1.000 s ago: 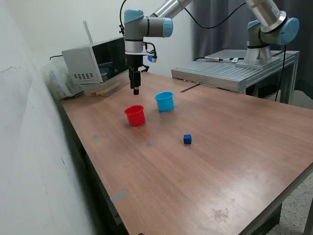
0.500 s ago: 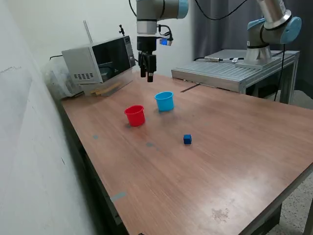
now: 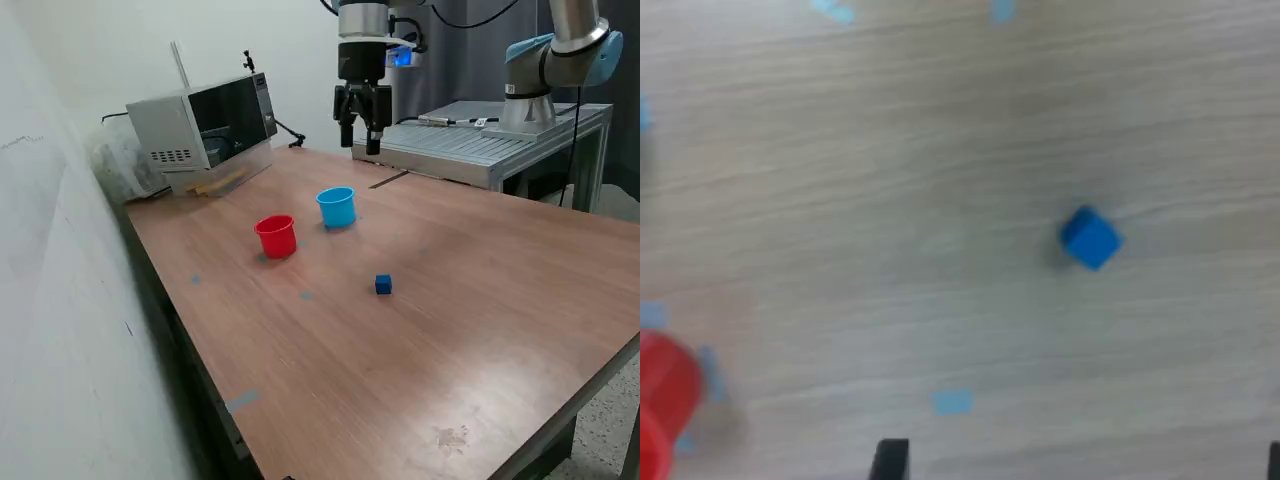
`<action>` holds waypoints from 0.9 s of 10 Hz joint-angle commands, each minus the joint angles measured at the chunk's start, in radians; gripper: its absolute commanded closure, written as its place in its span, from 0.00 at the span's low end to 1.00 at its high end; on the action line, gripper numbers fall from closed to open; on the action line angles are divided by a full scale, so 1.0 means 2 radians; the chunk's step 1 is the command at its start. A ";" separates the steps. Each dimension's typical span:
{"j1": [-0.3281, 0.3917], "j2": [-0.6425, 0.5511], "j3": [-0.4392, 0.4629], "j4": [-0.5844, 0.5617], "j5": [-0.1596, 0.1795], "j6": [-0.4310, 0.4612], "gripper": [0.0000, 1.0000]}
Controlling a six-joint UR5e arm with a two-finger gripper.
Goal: Place red objects in the red bin, and blue objects in the blue bin.
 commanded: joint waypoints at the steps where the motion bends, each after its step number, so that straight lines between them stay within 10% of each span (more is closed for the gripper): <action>1: 0.038 0.014 -0.001 0.000 -0.001 0.045 0.00; 9: 0.047 0.200 -0.100 -0.030 -0.030 0.203 0.00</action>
